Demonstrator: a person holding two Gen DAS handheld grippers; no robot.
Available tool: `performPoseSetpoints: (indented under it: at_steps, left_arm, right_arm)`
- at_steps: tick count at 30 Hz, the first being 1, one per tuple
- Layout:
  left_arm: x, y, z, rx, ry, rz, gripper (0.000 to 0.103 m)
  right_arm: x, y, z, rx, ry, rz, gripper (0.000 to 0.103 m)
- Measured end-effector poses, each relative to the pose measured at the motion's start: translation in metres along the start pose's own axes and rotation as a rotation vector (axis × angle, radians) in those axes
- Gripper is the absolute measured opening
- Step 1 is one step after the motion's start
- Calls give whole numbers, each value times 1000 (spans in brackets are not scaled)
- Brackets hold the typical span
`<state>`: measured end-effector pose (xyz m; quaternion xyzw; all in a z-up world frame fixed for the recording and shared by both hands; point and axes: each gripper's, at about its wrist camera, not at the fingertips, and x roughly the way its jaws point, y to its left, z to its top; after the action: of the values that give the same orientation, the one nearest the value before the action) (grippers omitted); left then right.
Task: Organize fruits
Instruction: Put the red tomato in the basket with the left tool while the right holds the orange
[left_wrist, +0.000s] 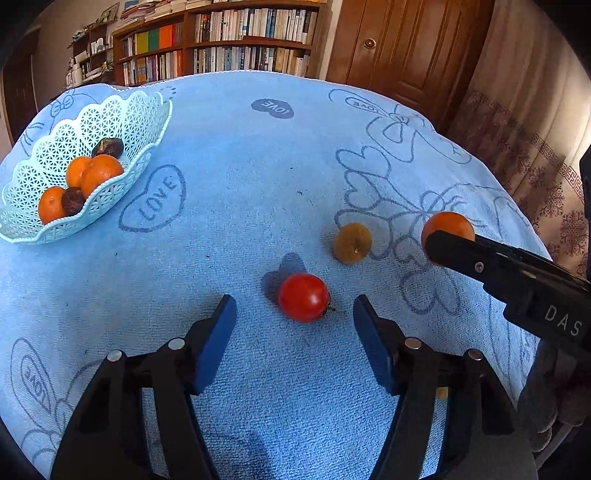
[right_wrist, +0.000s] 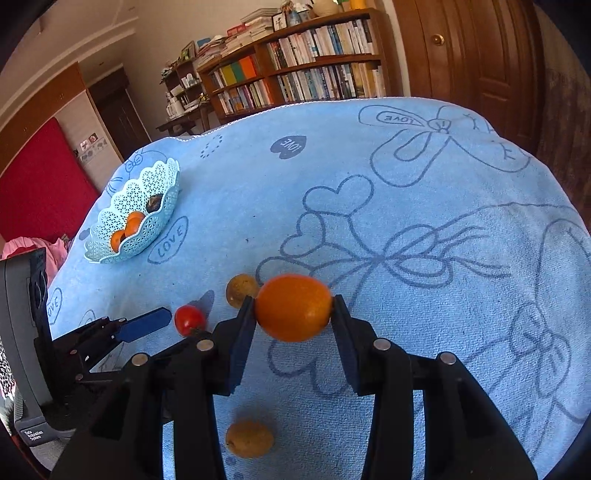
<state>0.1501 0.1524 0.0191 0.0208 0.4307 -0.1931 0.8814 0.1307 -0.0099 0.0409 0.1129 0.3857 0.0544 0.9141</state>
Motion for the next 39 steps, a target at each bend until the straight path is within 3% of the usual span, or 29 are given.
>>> performPoseSetpoints:
  at_steps: [4, 7, 12, 20, 29, 39]
  left_arm:
    - [3, -4, 2, 18, -2, 14, 38]
    - [1, -3, 1, 23, -11, 9, 30]
    - [-3, -3, 2, 20, -33, 22, 29]
    - [-24, 4, 9, 23, -131, 109, 29]
    - [-35, 18, 18, 4, -189, 170, 29]
    - [-50, 67, 40, -117, -254, 233, 29]
  right_arm:
    - [0, 3, -1, -14, -2, -8, 42]
    - [0, 3, -2, -21, -4, -17, 42]
    - [0, 3, -2, -21, -5, -17, 42]
    - [3, 3, -4, -21, 4, -16, 42]
    - [6, 4, -5, -25, 11, -16, 42]
    - [6, 4, -6, -21, 12, -17, 42]
